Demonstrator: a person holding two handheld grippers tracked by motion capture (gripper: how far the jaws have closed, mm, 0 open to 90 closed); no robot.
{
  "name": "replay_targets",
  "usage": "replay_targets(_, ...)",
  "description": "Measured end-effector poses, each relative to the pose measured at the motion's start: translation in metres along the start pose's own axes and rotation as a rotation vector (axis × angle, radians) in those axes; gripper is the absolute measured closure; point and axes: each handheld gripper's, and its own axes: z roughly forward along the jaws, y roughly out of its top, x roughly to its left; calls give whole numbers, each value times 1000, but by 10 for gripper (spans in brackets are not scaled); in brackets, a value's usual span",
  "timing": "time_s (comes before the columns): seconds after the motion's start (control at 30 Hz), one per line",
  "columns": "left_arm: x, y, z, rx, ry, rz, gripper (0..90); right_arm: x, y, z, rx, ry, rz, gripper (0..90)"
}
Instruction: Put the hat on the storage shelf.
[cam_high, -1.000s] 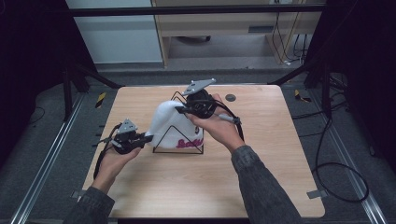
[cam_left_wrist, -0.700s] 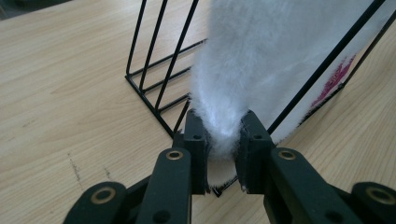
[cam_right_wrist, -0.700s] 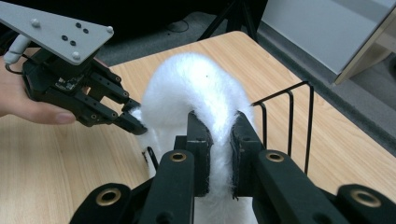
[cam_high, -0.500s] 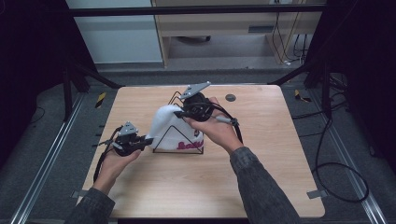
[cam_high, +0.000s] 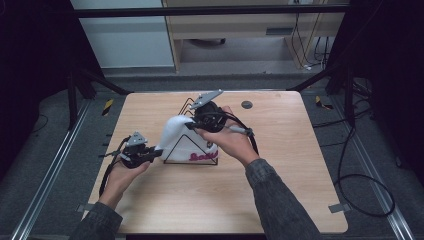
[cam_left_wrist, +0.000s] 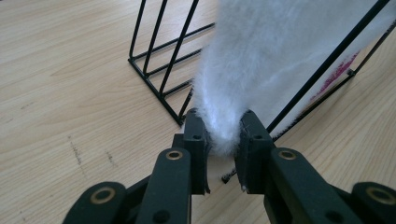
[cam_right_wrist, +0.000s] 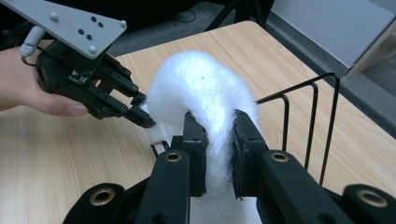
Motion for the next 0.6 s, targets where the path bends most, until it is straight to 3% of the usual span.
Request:
replay_targets(0.23,2,-2,-2,-3,7,-11,751,1,-2,1,2,4,5,770)
replay_targets(0.4,5,-5,-10,-18,18,-19,750,4,-1,1,8,2,9,681)
replay_targets(0.6,8,-6,-20,-31,41,-13,733,8,-1,1,3,2,5,644)
